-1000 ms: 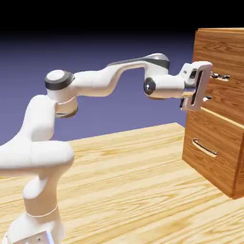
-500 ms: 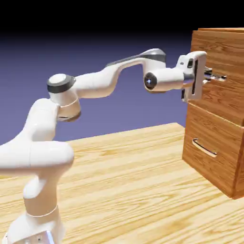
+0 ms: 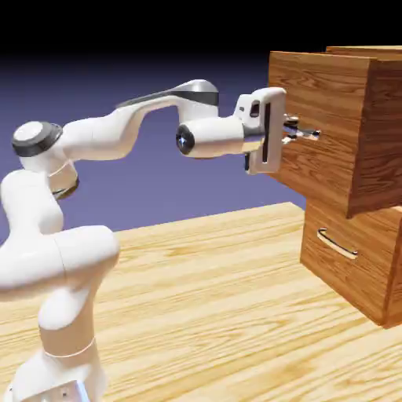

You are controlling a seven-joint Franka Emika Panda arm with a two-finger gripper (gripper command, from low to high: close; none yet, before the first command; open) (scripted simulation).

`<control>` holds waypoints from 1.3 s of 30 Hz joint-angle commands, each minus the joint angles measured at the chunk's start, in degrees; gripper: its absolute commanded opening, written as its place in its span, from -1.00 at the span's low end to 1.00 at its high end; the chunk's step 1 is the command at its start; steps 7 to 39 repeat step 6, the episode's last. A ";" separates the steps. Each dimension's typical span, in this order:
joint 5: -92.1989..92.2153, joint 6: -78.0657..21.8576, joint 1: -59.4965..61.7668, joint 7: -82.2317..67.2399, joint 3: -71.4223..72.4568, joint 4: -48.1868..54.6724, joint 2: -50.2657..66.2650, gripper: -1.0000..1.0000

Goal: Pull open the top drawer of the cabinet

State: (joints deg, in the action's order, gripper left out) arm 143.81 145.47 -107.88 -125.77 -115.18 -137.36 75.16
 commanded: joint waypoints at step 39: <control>-3.14 0.93 -7.95 0.75 -3.72 -6.83 2.11 1.00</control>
